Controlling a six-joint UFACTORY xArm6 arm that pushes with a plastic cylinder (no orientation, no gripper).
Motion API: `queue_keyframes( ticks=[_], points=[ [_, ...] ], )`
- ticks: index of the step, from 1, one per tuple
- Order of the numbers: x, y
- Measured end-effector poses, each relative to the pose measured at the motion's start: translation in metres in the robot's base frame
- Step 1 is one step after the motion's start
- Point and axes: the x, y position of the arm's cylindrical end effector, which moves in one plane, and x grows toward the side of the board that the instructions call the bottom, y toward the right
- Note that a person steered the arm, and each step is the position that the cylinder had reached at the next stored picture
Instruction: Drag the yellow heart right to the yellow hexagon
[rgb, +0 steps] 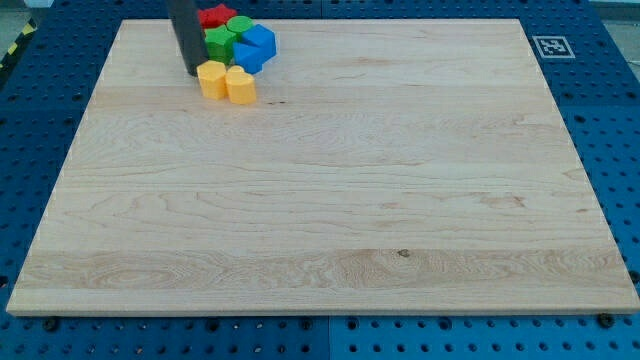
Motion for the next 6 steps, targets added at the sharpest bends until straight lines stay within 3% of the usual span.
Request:
queue_keyframes(
  ticks=[4, 5, 6],
  points=[
    [0.081, 0.143],
    [0.077, 0.162],
    [0.059, 0.141]
  ],
)
